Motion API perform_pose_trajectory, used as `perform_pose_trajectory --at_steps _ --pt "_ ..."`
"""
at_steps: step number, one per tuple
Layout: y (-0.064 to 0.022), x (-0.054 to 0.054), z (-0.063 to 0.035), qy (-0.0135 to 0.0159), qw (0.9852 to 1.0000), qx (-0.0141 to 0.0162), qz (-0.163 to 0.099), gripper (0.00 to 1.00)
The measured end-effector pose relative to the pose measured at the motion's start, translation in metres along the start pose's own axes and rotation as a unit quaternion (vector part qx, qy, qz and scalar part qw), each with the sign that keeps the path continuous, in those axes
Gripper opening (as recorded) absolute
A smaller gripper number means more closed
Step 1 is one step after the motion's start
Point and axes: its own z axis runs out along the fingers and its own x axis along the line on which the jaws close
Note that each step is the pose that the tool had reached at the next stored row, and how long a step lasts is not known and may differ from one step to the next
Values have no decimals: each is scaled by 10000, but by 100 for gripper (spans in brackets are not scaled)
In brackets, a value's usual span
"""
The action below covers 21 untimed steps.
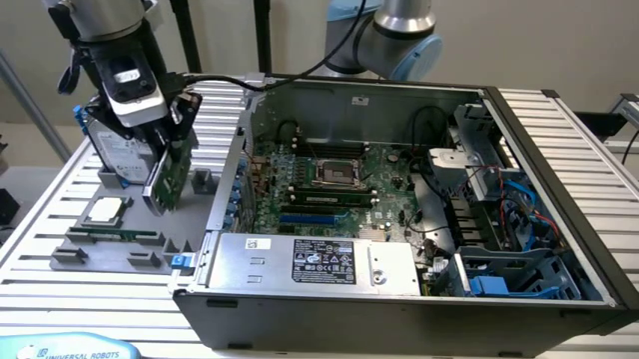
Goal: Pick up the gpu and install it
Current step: 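Pick up the gpu and move the gpu toward the slot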
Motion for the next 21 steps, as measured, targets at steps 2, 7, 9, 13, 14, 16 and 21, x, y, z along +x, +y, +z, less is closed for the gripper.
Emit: perform_pose_trajectory --at_steps 2,7,9,13,14,16,21 --pt "3 -29 -88 0 10000 0 -3 27" --pt "9 -129 -310 1 10000 -2 -24 27" --pt "10 -165 -398 2 10000 -2 -30 27" --pt "11 -269 -576 3 10000 -4 -38 27" --pt "11 -304 -619 5 10000 -5 -41 27" --pt "9 -381 -704 9 10000 -14 -45 27" --pt "5 -608 -920 27 10000 -29 -52 27"
